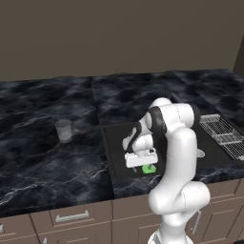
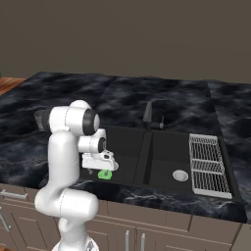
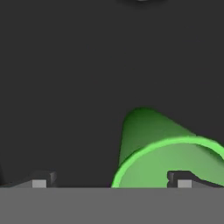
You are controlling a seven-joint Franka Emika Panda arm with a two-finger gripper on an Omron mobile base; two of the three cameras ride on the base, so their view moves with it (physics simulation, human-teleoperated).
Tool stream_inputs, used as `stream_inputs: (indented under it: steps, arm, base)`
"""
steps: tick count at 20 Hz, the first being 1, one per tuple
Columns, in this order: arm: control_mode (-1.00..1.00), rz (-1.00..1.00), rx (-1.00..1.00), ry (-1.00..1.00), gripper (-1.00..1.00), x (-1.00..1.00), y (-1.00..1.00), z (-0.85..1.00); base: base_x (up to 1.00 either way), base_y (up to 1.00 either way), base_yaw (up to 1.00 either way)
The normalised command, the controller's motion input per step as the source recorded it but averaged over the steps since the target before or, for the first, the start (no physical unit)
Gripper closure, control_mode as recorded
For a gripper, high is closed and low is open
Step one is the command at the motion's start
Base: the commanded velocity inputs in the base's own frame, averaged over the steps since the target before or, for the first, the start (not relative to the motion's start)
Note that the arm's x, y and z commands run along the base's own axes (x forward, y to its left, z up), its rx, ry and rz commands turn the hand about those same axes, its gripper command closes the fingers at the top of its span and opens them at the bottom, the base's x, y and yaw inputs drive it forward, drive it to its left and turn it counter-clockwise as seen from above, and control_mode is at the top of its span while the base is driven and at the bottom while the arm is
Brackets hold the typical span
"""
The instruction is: Move any existing items from the left basin to the right basin for drying. Then move the glass cup from the counter to the left basin of the sink for washing.
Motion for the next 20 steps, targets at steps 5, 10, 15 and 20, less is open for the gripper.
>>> stream_inputs:
  steps: [5, 10, 15, 20]
  arm:
    - [-1.00, 0.00, 0.00, 0.00, -1.00, 0.21, 0.00, -0.11]
    - [-1.00, 0.00, 0.00, 0.00, -1.00, 0.14, 0.00, -0.15]
    - [-1.00, 0.00, 0.00, 0.00, -1.00, 0.00, 0.00, -0.20]
    - [-1.00, 0.00, 0.00, 0.00, -1.00, -0.26, 0.00, -0.20]
  base:
    - [0.00, 0.00, 0.00]
    - [0.00, 0.00, 0.00]
    - [0.00, 0.00, 0.00]
    - [0.00, 0.00, 0.00]
